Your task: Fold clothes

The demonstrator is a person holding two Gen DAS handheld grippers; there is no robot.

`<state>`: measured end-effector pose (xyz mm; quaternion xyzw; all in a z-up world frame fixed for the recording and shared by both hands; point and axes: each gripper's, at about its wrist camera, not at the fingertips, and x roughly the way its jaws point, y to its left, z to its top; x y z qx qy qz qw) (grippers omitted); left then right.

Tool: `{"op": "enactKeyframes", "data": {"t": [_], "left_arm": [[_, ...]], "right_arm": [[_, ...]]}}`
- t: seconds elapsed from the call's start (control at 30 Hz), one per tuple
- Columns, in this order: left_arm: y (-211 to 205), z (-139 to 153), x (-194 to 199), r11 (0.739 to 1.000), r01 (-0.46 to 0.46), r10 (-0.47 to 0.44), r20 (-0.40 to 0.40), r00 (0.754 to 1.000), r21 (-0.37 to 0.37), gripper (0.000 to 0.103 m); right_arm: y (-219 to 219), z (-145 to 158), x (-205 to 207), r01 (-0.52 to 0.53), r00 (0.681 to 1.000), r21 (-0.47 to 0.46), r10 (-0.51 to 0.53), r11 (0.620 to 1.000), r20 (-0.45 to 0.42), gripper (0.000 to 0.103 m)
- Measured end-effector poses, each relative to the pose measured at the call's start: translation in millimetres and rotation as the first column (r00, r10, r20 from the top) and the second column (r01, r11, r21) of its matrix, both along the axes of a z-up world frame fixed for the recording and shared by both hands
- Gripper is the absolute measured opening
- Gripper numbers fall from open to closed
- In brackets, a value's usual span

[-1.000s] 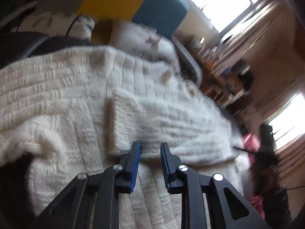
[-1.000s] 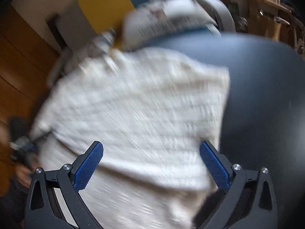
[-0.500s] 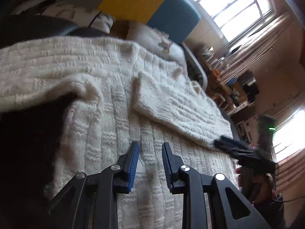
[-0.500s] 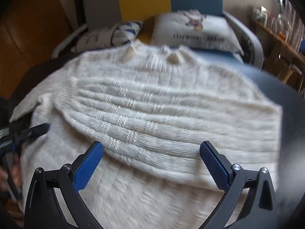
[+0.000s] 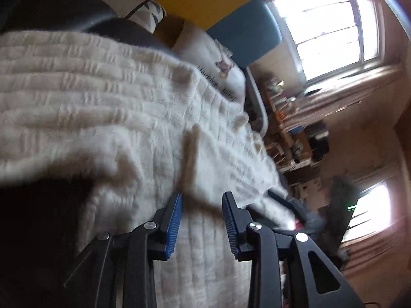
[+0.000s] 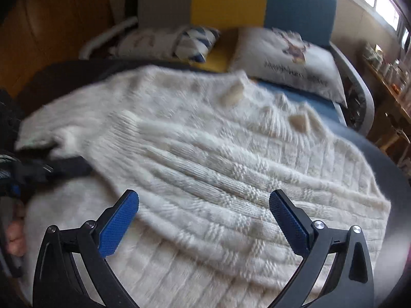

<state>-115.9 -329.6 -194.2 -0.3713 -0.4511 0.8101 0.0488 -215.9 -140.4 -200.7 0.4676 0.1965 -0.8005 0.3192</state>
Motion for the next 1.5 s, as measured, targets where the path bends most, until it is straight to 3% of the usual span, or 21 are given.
{"op": "enactKeyframes", "data": {"t": [0.07, 0.17, 0.27, 0.4, 0.47, 0.6, 0.7, 0.83, 0.93, 1.0, 1.07, 1.13, 1.27, 1.37, 1.5], "left_arm": [[1.3, 3.7, -7.6, 0.999, 0.002, -0.002, -0.006, 1.0, -0.045, 0.029], [5.3, 12.6, -16.4, 0.993, 0.008, -0.013, -0.036, 0.999, -0.119, 0.004], [8.7, 33.7, -15.8, 0.976, -0.015, -0.012, -0.123, 0.992, -0.219, 0.006], [3.4, 20.6, -22.6, 0.959, -0.024, 0.021, -0.016, 1.0, -0.283, 0.005], [0.5, 4.3, -20.2, 0.962, -0.008, 0.021, 0.045, 0.999, -0.271, 0.0], [-11.0, 4.4, 2.2, 0.985, -0.049, 0.05, -0.003, 0.999, -0.168, 0.021], [-21.5, 8.5, 26.9, 0.99, -0.085, 0.081, -0.036, 0.996, -0.11, 0.023], [-53.7, 5.4, 83.4, 0.982, -0.188, 0.188, -0.036, 0.982, -0.007, 0.027], [-94.6, -0.4, 143.2, 0.943, -0.329, 0.33, -0.012, 0.944, 0.058, 0.03], [-125.9, -4.7, 187.1, 0.899, -0.428, 0.429, 0.01, 0.903, 0.092, 0.032], [-156.6, -10.1, 232.6, 0.841, -0.529, 0.528, 0.039, 0.848, 0.118, 0.033], [-184.0, -14.9, 274.7, 0.768, -0.628, 0.624, 0.071, 0.778, 0.127, 0.035], [-223.4, -26.0, 325.9, 0.645, -0.743, 0.733, 0.13, 0.667, 0.179, 0.037], [-240.7, -33.3, 331.4, 0.609, -0.758, 0.747, 0.153, 0.647, 0.234, 0.038], [-250.2, -35.2, 318.6, 0.593, -0.768, 0.752, 0.175, 0.636, 0.244, 0.038]], "right_arm": [[4.4, -6.6, -4.6, 0.022, 1.0, -0.026, -0.021, 0.999, 0.015, 0.103], [9.0, -5.7, -5.0, 0.021, 1.0, -0.029, -0.021, 0.999, -0.001, 0.103], [9.3, 3.5, -3.0, 0.01, 0.998, -0.035, -0.012, 0.999, -0.055, 0.103], [6.2, 0.6, -7.2, 0.009, 0.999, -0.038, -0.01, 0.999, -0.044, 0.103], [2.5, -14.2, -11.0, 0.014, 1.0, -0.004, -0.014, 1.0, 0.002, 0.103], [2.2, -4.0, -8.4, 0.034, 0.999, -0.045, -0.035, 0.998, -0.016, 0.103], [-11.3, 5.1, -1.2, -0.006, 0.998, -0.063, 0.002, 0.998, -0.062, 0.103], [-24.2, -6.5, -1.4, 0.007, 1.0, -0.016, -0.007, 1.0, -0.026, 0.103], [-14.5, -6.3, 0.2, 0.058, 0.998, -0.063, -0.058, 0.996, -0.001, 0.103], [2.6, 4.4, 17.2, 0.055, 0.998, -0.125, -0.055, 0.991, 0.0, 0.103], [20.2, 10.5, 37.1, 0.043, 0.999, -0.162, -0.044, 0.986, -0.004, 0.103], [36.6, 10.2, 61.1, 0.039, 0.999, -0.168, -0.041, 0.985, -0.009, 0.103], [58.5, 0.5, 96.4, 0.083, 0.997, -0.162, -0.082, 0.983, 0.009, 0.103], [71.1, -0.8, 107.0, 0.129, 0.992, -0.187, -0.126, 0.974, 0.028, 0.103], [81.3, -1.1, 110.7, 0.18, 0.983, -0.212, -0.173, 0.961, 0.054, 0.103]]}}
